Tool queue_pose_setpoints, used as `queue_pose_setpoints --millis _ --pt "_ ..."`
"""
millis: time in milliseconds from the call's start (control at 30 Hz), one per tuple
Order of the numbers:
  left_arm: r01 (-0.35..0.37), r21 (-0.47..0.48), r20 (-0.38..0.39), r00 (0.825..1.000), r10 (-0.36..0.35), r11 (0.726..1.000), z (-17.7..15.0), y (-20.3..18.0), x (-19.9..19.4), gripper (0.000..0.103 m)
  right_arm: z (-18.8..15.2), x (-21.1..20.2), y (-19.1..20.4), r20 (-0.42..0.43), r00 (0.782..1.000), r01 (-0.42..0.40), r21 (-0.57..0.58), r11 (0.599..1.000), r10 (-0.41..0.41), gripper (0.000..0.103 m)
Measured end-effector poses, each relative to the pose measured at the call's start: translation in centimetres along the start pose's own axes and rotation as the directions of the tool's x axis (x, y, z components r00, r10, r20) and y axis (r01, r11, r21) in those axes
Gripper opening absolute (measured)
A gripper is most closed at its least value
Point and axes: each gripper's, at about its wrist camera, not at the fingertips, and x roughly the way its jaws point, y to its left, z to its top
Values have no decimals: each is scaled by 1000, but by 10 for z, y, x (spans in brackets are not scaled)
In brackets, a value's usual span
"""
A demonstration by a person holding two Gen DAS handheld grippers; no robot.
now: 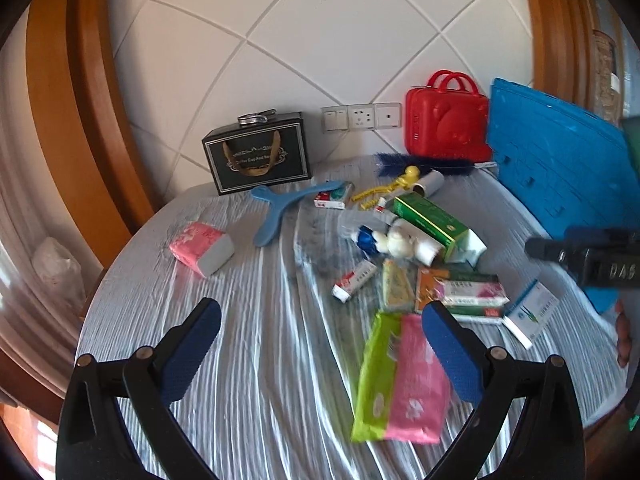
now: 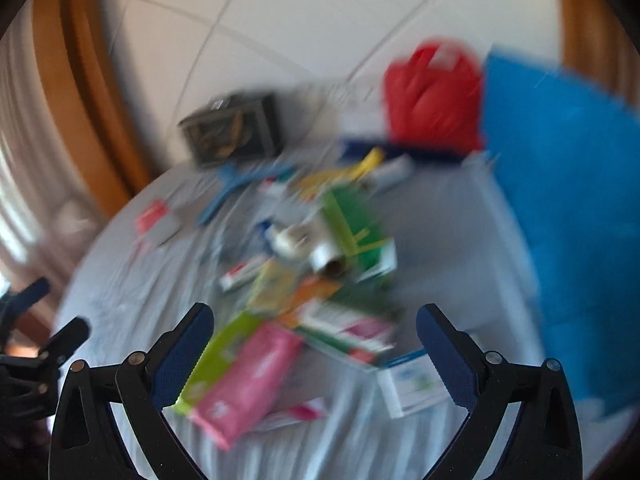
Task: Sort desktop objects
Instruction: 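Move the right tool toward the pink tissue pack on the table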
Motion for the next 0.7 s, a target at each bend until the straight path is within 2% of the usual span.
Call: queue_pose_setpoints --millis 133,200,267,367,467,533,700 --pt "-76 -21 -1 997 76 997 20 6 18 102 17 23 1 30 999 46 -105 993 -43 102" --pt "-123 -39 -11 992 122 992 30 10 26 102 38 41 -4 24 1000 18 -159 987 -15 102" --pt "-166 -67 -9 986 166 984 40 16 33 102 58 59 -13 -7 1000 -13 -150 989 12 102" --pt "-199 -121 -14 980 199 972 40 31 41 102 85 87 -9 -11 998 -66 -190 980 65 102" --pt "-239 -145 -52 971 233 960 35 49 54 102 99 107 31 -29 991 -132 -291 948 129 103" --pt "-261 -163 -86 964 250 951 32 66 64 102 108 124 70 -78 975 -223 -338 915 209 103" --pt "-280 -175 -116 958 262 944 22 115 84 102 126 199 191 -174 953 -302 -471 829 248 103"
